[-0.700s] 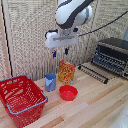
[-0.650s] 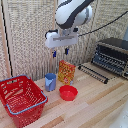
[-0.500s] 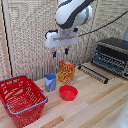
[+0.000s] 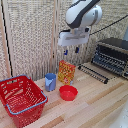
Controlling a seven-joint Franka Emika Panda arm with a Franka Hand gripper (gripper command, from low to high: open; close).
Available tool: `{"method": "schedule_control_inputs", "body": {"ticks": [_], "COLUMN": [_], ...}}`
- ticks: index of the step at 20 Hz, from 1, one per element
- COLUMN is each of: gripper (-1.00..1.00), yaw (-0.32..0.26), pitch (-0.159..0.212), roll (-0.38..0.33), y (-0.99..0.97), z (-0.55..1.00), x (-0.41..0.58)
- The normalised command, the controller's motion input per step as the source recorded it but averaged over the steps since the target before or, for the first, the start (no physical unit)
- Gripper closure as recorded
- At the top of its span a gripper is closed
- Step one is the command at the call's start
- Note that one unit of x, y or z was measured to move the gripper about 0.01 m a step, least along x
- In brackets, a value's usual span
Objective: Carefully direct your gripping tool toward the mac and cheese carton. Clutch the mac and cheese carton gently but firmly in your gripping tool. Slide your gripping tool, with the carton in hand, above the container. Loosen your grip, letting the carton of mac and cheese effortlessly fall into the container.
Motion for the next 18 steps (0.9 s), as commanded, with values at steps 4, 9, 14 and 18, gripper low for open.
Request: {"method": "schedule_control_inputs", "body": {"ticks": [4,9,14,18], "gripper": [-1.0,-1.0,-1.0,-1.0], "yaw": [0.043,0.061,0.092,0.076], "pitch": [-0.009,0.036,0.111,0.064], "roll": [0.0,-0.04,-0.013,0.054], "y": [0.09,0.4,0.02,-0.61], "z": [-0.28,-0.01,0.0,-0.25], "x": [0.37,0.515,0.459,0.281]}}
